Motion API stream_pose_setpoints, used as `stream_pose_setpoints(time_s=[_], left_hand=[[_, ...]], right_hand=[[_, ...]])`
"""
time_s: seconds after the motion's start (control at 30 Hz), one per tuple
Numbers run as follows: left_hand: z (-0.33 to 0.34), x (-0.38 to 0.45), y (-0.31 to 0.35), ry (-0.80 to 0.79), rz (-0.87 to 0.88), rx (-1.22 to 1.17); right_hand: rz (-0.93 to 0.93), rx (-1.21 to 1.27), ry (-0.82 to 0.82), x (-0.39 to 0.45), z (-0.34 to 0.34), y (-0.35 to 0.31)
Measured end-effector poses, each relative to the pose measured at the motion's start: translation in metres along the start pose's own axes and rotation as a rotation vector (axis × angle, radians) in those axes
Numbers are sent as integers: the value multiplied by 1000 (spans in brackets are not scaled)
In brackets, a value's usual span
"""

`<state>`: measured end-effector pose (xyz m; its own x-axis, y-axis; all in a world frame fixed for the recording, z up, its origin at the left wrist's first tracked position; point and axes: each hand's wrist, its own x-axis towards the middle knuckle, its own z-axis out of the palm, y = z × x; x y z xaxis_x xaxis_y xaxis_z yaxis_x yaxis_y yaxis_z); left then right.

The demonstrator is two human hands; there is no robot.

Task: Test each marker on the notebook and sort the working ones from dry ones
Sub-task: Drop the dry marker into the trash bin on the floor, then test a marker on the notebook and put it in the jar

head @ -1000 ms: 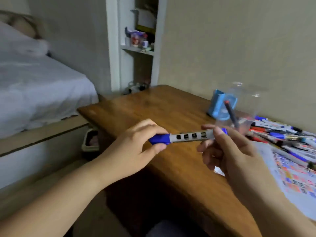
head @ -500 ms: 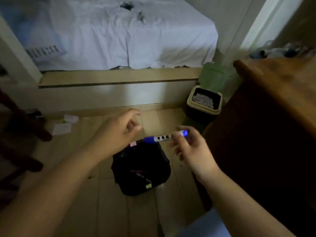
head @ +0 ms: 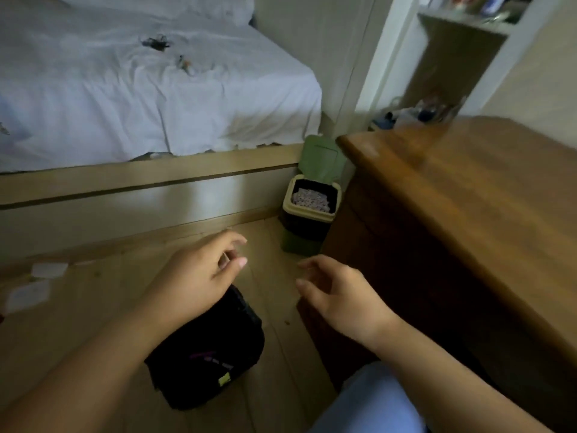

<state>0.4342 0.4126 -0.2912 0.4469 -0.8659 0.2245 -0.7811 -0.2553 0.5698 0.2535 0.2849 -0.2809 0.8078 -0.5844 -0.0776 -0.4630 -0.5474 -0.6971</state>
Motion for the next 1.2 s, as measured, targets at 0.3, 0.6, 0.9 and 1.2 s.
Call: stream_pose_setpoints(time_s=[0.3,0.6,0.9,1.2], left_hand=[[55,85,211,-68,607,-1],[148,68,435,-236,1013,-67],[244,51,547,-230,1183,-76],[273,61,536,-180,1292,-138]], right_hand=[[93,-463,439,-128,-186,41],[639,-636,669,-307,-285,125],[906,-699,690,-383,-339,200],[875,-907,617,-346,-383,263]])
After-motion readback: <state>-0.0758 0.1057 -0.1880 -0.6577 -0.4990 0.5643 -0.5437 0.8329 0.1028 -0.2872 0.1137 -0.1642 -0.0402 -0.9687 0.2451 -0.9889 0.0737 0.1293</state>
